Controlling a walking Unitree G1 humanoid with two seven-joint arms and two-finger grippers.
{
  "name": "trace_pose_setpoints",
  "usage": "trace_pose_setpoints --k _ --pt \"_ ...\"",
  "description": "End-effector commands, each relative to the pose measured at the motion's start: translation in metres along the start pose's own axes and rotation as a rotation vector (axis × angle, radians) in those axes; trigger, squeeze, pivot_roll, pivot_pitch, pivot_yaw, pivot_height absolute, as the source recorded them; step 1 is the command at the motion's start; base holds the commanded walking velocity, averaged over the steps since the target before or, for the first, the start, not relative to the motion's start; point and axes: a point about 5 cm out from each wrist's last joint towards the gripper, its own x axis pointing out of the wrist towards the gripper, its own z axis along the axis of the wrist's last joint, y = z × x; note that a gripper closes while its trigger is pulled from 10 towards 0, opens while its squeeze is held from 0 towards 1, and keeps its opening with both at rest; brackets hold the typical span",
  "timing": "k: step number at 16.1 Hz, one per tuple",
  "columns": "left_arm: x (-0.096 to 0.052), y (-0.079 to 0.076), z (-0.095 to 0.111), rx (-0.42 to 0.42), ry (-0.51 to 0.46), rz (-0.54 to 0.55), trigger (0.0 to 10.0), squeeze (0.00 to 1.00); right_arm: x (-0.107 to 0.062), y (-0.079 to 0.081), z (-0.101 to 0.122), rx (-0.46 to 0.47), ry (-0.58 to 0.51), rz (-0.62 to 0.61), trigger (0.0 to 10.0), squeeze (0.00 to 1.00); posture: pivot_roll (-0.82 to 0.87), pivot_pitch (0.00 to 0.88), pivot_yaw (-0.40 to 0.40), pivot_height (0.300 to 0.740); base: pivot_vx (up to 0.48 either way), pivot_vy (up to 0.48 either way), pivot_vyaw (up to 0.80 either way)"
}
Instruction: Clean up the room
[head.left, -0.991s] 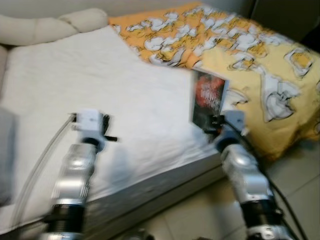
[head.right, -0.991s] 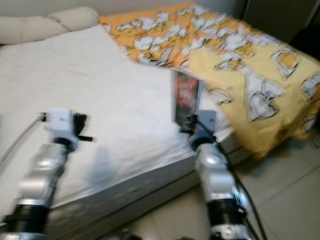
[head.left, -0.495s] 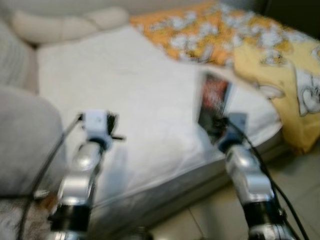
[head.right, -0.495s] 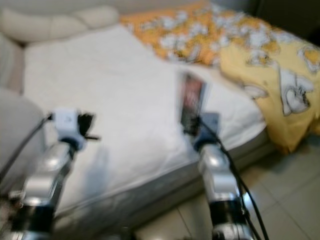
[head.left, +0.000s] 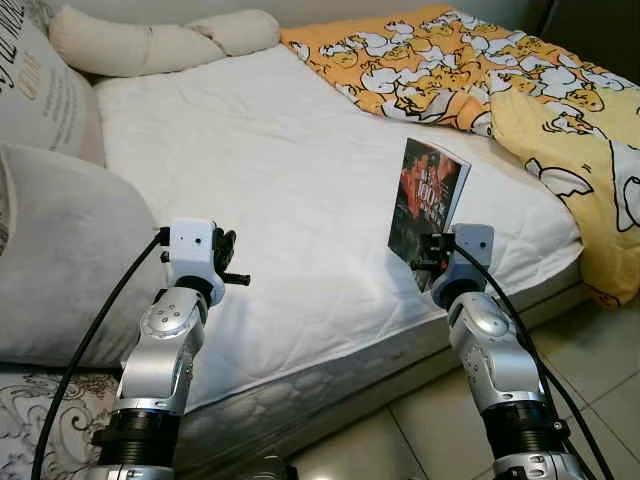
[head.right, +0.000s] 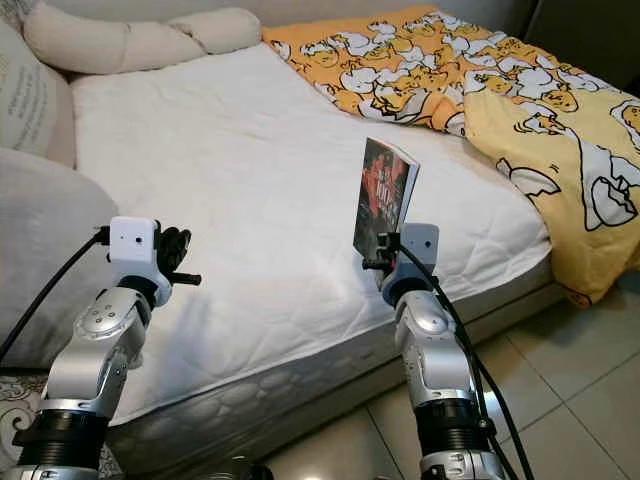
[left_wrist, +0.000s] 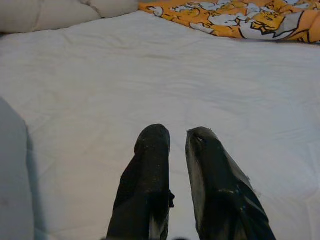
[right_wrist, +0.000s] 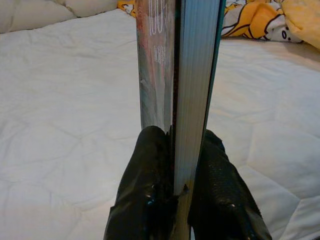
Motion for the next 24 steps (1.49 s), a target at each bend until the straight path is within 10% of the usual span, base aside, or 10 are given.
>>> trace_pose_setpoints --k 1,24 --pt "0.001 -0.001 0.005 0.003 -0.003 -0.001 10.0 0.0 0.001 -0.002 0.01 0.004 -0.046 -0.008 10.0 0.0 0.07 0.0 0.035 0.74 0.0 0.0 0.0" --pt "0.003 -0.01 0.017 0.01 -0.094 -0.071 10.0 0.0 0.003 -0.003 0.009 -0.025 -0.025 0.028 10.0 0.0 0.07 0.0 0.039 0.74 0.066 0.0 0.33"
